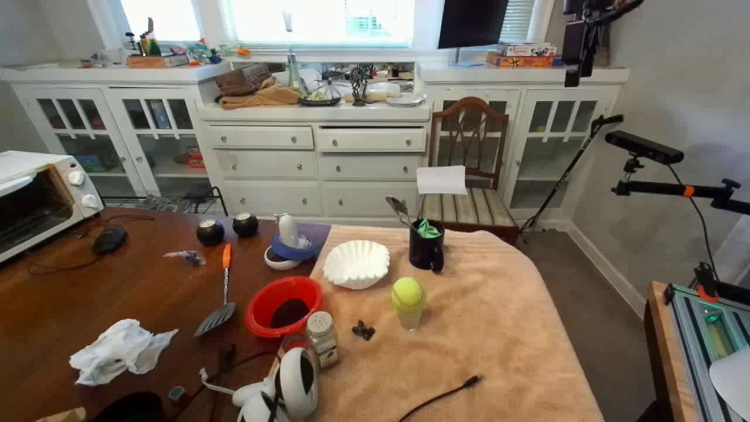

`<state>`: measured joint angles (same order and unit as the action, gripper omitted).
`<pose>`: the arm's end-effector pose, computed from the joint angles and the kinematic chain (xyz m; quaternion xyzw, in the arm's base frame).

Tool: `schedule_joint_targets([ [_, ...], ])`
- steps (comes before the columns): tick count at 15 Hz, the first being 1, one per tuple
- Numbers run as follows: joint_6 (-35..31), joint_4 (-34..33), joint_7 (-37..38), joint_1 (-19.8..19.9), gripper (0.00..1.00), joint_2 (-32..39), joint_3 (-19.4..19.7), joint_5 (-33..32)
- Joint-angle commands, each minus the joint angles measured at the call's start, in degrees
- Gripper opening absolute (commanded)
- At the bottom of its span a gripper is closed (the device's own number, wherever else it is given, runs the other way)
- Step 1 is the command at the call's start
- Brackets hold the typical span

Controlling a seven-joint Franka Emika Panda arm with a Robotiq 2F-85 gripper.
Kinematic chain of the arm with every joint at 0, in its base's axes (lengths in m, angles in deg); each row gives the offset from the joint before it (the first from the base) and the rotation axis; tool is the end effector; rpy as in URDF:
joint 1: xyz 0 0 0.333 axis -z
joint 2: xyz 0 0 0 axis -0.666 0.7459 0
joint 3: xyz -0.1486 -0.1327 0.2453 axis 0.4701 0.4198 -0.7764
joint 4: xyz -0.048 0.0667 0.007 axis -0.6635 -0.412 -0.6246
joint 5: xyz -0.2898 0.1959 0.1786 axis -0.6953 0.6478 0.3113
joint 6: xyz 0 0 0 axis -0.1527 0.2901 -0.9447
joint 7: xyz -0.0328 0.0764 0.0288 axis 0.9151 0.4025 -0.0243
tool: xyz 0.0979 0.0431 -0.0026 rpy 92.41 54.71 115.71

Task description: Put the tennis ball inside the black mug

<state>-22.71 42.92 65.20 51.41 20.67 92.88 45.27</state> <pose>0.4083 -0.1808 0.5728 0.9924 -0.0888 -0.0759 0.0394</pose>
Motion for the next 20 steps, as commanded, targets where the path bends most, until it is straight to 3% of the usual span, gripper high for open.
schedule_joint_targets([
  [1, 0.1, -0.1, 0.0, -0.2, 1.00, 0.0, 0.2, 0.0],
  [5, -2.3, -1.3, -2.8, -1.4, 1.00, 3.4, -0.2, -0.5],
  [9, -7.9, -3.7, -5.7, -3.9, 1.00, 12.3, -2.2, -0.6],
  [13, -8.5, -7.0, -12.3, -6.5, 1.00, 20.2, -5.5, 1.6],
  [15, -6.9, -8.0, -15.1, -7.8, 1.00, 21.7, -7.8, 1.2],
  [16, -8.9, -5.4, -11.6, -6.7, 1.00, 19.8, -7.1, 0.6],
  [20, -8.9, -5.8, -11.3, -6.8, 1.00, 20.4, -7.5, 0.6],
])
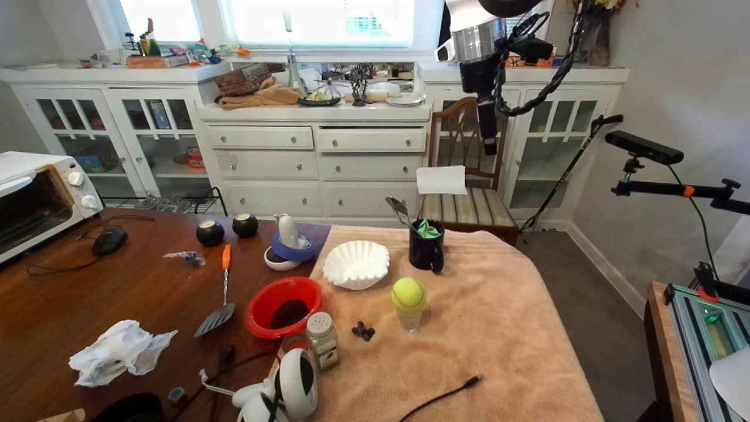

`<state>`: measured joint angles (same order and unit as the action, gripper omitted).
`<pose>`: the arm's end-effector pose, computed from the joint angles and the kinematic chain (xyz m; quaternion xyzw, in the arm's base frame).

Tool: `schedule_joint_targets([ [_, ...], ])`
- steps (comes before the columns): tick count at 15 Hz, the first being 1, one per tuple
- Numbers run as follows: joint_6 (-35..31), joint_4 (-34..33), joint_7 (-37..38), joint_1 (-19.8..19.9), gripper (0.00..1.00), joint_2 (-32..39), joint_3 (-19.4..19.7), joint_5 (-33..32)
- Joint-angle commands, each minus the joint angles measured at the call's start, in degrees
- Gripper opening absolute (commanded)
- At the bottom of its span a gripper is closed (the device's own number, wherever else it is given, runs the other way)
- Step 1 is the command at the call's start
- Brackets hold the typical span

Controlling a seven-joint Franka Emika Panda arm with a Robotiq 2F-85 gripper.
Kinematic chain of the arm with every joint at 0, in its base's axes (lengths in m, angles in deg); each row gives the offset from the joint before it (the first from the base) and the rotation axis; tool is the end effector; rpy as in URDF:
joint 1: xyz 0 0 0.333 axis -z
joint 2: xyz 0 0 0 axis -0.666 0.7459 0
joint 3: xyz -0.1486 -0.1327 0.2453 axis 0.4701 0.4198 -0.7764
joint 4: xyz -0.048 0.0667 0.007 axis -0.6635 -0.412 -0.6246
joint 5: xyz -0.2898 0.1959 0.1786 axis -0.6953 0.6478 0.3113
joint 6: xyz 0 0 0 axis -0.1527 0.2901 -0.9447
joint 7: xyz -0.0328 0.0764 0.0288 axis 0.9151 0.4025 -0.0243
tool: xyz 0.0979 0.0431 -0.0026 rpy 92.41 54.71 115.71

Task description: Put the tennis ball inside the black mug

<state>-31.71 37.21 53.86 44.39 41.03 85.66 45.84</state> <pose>0.5384 -0.0715 0.4566 0.9806 0.1416 -0.1254 0.0521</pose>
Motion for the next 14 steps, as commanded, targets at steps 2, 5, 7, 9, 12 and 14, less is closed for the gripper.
schedule_joint_targets([
  [2, 0.2, -1.1, 3.8, 0.6, 1.00, 1.0, 0.1, 1.2],
  [5, -0.3, -5.0, 5.5, -0.7, 1.00, 7.0, -1.4, 1.2],
  [7, -0.5, -6.9, 4.2, -1.9, 1.00, 11.2, -3.0, 1.1],
  [9, 0.1, -8.9, 0.2, -2.7, 1.00, 15.3, -5.0, 2.0],
  [12, 4.6, -11.6, -3.5, -4.7, 1.00, 19.3, -7.6, -1.0],
  [14, 2.1, -8.8, -1.8, -4.3, 1.00, 17.8, -7.6, -0.6],
])
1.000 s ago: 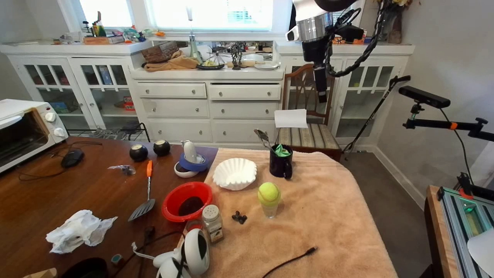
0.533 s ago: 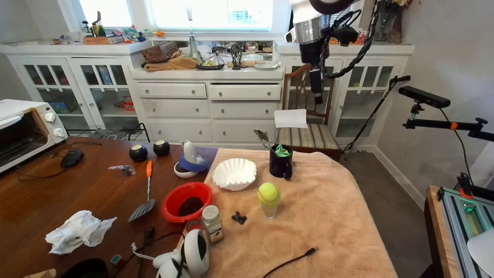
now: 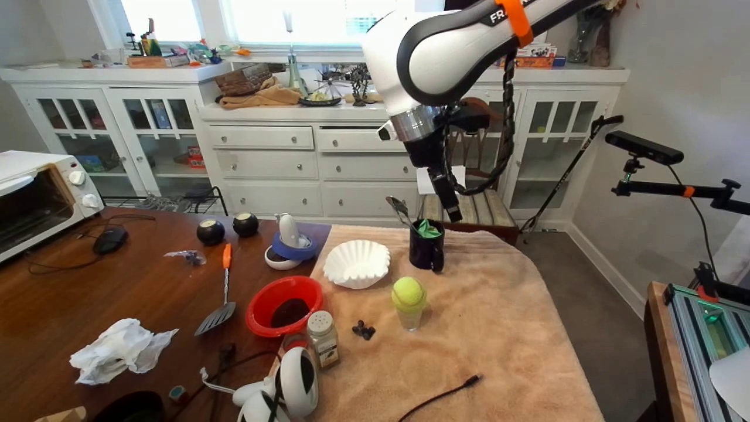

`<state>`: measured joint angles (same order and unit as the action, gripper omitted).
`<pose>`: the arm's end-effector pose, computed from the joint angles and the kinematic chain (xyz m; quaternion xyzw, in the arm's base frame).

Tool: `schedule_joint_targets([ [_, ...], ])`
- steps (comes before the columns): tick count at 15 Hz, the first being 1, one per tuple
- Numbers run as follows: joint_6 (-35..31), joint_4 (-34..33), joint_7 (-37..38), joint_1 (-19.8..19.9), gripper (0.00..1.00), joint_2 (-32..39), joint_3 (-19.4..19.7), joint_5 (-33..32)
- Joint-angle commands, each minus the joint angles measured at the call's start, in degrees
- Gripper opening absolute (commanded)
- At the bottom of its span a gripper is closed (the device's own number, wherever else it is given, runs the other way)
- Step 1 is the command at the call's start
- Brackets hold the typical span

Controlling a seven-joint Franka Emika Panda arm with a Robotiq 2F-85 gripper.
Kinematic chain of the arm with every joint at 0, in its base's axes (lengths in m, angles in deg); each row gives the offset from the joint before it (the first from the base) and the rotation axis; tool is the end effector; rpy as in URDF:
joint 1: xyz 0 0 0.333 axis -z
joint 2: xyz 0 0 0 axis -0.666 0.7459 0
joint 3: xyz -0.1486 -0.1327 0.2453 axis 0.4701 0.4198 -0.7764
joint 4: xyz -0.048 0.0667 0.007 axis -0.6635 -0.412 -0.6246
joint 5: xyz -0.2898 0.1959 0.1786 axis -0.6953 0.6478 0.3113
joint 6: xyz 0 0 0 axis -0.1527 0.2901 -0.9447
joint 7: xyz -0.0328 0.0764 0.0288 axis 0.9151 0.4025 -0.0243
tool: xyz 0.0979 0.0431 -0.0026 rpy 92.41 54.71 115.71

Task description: Put the tennis ball inside the black mug

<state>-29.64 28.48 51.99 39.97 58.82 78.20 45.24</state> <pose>0.5927 0.0416 0.3434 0.9406 0.2612 -0.2130 0.0401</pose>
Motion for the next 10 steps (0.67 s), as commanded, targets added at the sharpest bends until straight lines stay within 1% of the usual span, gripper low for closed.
schedule_joint_targets([
  [1, 1.4, -1.1, -0.6, -0.3, 1.00, 0.9, -0.4, -0.6],
  [5, 3.0, -2.6, -2.0, -0.3, 1.00, 1.5, -0.5, -0.9],
  [6, 3.7, -3.0, 1.8, -2.1, 1.00, 2.7, -1.0, -1.6],
  [8, 1.6, -0.6, 7.7, -4.1, 1.00, 2.6, -1.9, -1.1],
  [10, -3.4, 3.8, 12.9, -5.5, 1.00, 1.5, -3.5, 1.9],
])
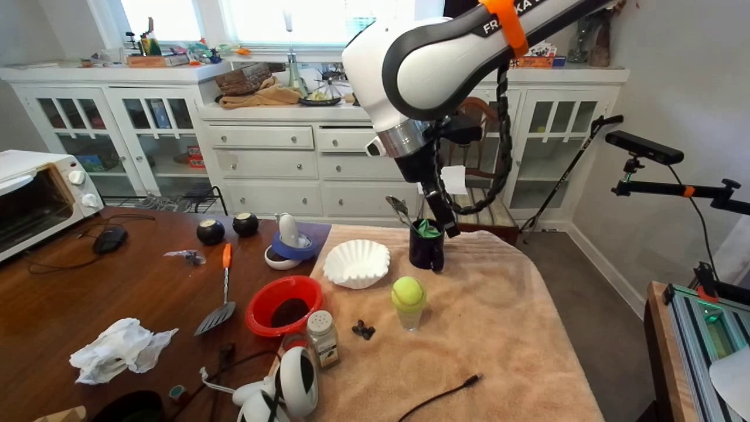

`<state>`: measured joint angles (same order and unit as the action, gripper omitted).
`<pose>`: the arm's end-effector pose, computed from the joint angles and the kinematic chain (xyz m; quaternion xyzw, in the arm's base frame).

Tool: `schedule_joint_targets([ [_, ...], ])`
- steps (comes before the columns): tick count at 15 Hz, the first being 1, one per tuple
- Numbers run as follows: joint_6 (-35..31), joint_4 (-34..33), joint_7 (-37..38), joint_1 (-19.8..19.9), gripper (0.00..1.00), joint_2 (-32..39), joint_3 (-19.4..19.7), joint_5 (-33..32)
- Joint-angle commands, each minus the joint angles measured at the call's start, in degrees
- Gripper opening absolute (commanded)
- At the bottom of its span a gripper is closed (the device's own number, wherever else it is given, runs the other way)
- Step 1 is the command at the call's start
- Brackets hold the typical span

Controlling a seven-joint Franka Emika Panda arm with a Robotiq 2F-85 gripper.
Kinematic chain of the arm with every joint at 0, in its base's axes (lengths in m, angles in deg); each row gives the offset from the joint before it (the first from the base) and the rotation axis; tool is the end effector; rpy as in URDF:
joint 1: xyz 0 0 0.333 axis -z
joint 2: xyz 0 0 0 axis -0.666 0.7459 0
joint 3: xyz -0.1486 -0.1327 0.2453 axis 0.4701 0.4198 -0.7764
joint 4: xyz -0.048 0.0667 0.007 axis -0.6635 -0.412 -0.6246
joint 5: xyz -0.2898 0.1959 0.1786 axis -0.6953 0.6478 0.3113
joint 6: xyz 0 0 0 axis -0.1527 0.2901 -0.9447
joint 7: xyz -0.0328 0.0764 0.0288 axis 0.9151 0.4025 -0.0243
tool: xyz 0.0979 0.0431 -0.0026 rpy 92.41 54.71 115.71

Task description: Put the tennis ball inside the black mug

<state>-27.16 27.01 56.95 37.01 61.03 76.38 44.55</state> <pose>0.5889 0.0876 0.3300 0.9351 0.2593 -0.2353 0.0554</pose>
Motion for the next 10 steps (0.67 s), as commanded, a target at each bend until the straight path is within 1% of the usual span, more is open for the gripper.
schedule_joint_targets([
  [1, -8.3, 6.7, 10.9, -3.5, 1.00, -0.8, -2.3, 3.8],
  [3, -14.6, 11.5, 19.2, -6.1, 1.00, -2.1, -3.1, 4.5],
  [5, -18.6, 14.0, 25.9, -8.5, 1.00, -2.0, -3.0, 2.6],
  [7, -20.1, 15.7, 30.9, -10.5, 1.00, -2.2, -2.6, 0.6],
  [10, -18.9, 17.7, 36.0, -12.7, 1.00, -3.7, -2.3, -3.5],
])
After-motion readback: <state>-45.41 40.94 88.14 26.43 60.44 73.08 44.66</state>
